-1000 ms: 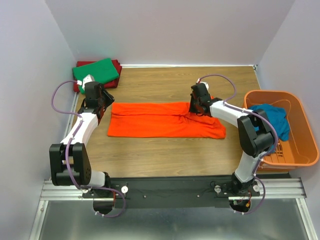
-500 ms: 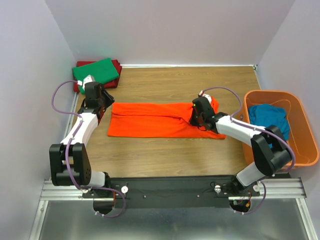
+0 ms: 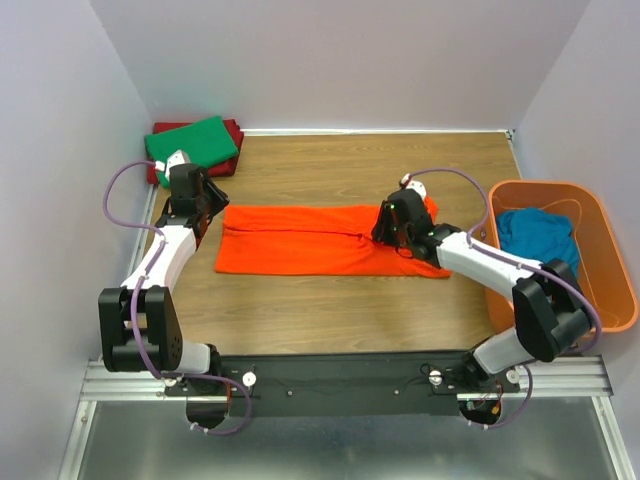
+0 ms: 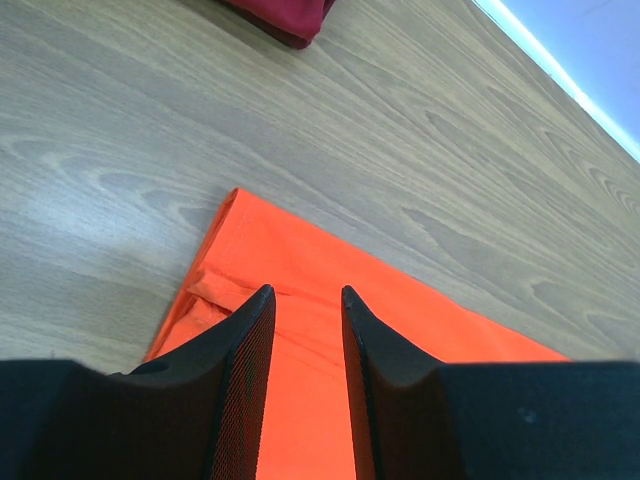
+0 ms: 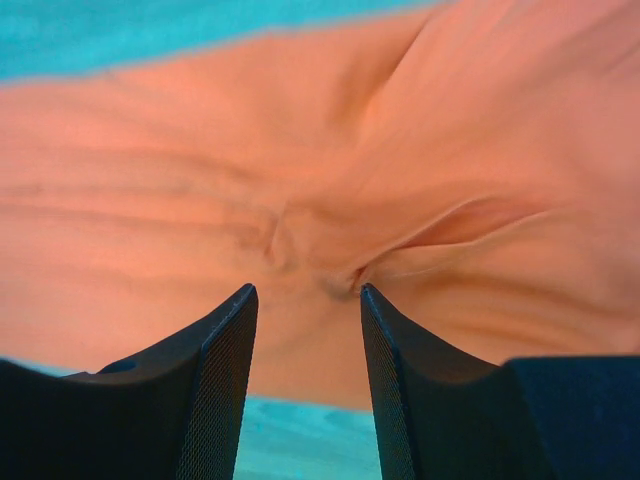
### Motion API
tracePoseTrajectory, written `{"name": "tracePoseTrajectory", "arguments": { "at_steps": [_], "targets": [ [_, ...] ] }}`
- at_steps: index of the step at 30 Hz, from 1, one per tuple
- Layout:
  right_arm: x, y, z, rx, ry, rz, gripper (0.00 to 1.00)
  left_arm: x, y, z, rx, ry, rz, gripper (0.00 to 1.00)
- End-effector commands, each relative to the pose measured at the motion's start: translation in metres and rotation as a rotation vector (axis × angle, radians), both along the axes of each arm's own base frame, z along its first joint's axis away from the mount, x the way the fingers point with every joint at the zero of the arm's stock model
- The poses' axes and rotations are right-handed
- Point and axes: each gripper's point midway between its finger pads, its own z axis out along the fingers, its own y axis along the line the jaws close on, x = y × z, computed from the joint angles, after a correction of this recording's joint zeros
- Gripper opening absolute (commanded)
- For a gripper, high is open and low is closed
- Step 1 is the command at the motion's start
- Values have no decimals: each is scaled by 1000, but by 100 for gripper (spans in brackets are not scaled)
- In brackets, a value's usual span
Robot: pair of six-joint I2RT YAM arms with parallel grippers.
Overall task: Fold and stack the t-shirts
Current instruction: Fold the other side of the tshirt into a rectangle
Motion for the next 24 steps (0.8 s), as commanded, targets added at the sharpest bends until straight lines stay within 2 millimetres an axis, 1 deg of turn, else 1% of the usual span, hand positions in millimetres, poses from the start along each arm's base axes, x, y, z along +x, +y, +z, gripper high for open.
{"name": "tracePoseTrajectory", "arguments": {
  "at_steps": [1,2,4,5,7,9,11,12,14,15,18,19,21,22,24],
  "targets": [
    [37,-34,19,-73,-60,-91,53,-6,0,3,8,1,-17,40],
    [46,-46,15,-93,-51,-114,53,-6,0,4,8,-2,-18,40],
    [57,-57,8,-115,-31,-136,52,-6,0,4,8,-2,-17,40],
    [66,-64,-4,-130,-3,-150,52,-6,0,5,7,-2,-19,40],
    [73,-72,-16,-151,28,-153,52,-5,0,6,7,-4,-21,40],
    [80,-75,-29,-187,47,-153,52,-6,0,6,10,-2,-23,40],
    [83,-73,-35,-196,60,-139,52,-6,0,6,11,-2,-24,40],
    [85,-70,-42,-202,75,-125,51,-6,0,6,11,-2,-24,40],
    [81,-65,-46,-185,102,-101,49,-6,0,6,11,-2,-24,40],
    [74,-64,-45,-170,109,-92,49,-6,0,6,11,-2,-24,40],
    [63,-63,-43,-159,111,-86,47,-5,-1,6,11,-4,-25,40],
    [56,-66,-42,-156,112,-83,47,-5,0,7,11,-5,-24,40],
    [48,-64,-38,-149,106,-77,47,-5,0,6,11,-2,-24,40],
    [40,-66,-37,-140,107,-76,47,-5,0,6,11,-3,-24,40],
    [33,-63,-35,-128,109,-61,47,-4,0,6,10,-4,-23,40]
  ]
}}
